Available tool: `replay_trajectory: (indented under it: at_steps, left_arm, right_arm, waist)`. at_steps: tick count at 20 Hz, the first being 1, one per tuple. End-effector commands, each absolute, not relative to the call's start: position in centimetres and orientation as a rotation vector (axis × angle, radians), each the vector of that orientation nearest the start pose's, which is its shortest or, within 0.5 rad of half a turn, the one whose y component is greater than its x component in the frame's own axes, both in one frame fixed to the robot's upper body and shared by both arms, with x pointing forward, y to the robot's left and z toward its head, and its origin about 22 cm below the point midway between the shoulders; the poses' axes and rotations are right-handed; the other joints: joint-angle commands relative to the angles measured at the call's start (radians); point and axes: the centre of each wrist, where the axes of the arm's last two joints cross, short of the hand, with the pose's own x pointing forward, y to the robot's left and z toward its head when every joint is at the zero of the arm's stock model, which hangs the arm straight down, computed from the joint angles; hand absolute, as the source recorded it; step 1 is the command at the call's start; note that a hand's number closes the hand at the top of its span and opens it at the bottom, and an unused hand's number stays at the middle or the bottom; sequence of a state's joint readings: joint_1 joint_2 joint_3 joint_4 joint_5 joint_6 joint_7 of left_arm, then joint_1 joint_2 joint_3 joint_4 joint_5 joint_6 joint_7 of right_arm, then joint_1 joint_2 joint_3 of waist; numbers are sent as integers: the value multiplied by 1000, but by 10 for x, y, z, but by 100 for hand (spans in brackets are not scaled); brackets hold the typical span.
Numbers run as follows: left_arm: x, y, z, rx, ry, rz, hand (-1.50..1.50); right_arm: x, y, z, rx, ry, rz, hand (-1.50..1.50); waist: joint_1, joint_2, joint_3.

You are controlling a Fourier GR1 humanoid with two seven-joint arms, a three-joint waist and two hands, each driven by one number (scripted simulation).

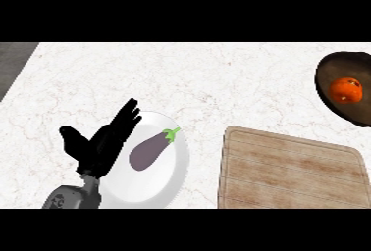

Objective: Pick the squash from the cutting board and place it in the pan

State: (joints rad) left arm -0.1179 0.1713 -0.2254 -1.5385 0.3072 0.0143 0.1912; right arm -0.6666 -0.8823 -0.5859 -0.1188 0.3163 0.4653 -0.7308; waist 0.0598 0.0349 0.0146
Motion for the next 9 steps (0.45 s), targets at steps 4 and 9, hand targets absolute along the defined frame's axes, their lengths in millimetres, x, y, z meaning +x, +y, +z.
replay_trajectory:
  at_steps: [4, 9]
  left_arm:
    - [260, 207, 17, -271, -1390, -122, 0]
    - [258, 208, 13, -277, -1385, -117, 0]
  right_arm:
    - [254, -572, 79, -242, -1705, 164, -150]
    - [255, -571, 79, -240, -1688, 212, -150]
  waist:
    - [-8, -4, 1]
    - [-2, -4, 0]
